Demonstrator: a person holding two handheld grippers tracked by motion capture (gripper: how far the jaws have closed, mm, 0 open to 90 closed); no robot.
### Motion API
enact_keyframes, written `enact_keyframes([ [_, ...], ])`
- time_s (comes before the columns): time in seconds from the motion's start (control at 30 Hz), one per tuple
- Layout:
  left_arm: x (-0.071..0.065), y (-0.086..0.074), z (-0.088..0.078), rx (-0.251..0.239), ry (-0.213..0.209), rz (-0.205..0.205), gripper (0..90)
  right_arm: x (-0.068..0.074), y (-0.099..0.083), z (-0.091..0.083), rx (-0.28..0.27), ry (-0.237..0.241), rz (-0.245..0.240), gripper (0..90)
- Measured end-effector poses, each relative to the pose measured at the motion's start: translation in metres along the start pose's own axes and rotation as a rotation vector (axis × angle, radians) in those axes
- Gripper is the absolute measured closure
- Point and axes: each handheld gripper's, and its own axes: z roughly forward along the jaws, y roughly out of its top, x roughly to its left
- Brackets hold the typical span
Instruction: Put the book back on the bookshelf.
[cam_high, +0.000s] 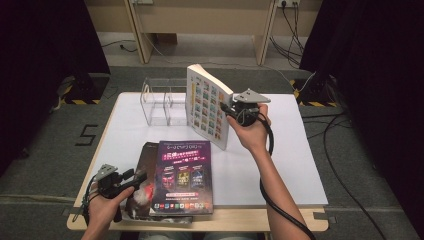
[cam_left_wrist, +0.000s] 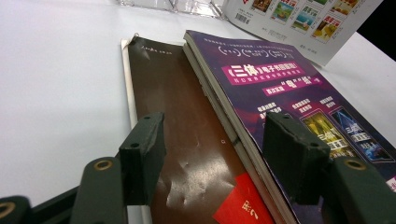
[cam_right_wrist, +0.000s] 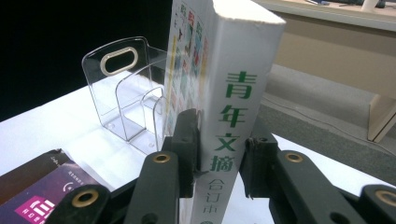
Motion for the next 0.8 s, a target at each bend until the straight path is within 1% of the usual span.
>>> enact_keyframes([
  [0.13, 0.000, 0.000, 0.001, 0.000, 0.000, -0.005, 38.4, 0.000, -0.002, -0.002, 0.015, 0.003, 0.008, 69.4],
  [0.27, 0.000, -0.001, 0.001, 0.000, -0.001, -0.004, 38.4, 0.000, -0.004, -0.004, 0.015, 0.008, 0.022, 67.5],
  [0.4, 0.001, 0.000, 0.000, -0.002, 0.000, -0.004, 38.4, 0.002, -0.003, -0.004, 0.012, 0.013, 0.020, 66.4],
  [0.57, 0.002, 0.000, -0.001, -0.006, 0.002, -0.008, 38.4, 0.003, 0.000, -0.004, -0.013, 0.023, 0.039, 63.7],
  [0.7, 0.002, 0.000, -0.001, -0.006, 0.002, -0.009, 38.4, 0.002, 0.002, -0.002, -0.012, 0.033, 0.041, 61.1],
  [0.8, 0.002, 0.000, -0.001, -0.004, 0.002, -0.008, 38.4, 0.000, 0.007, 0.002, -0.005, 0.035, 0.044, 60.9],
])
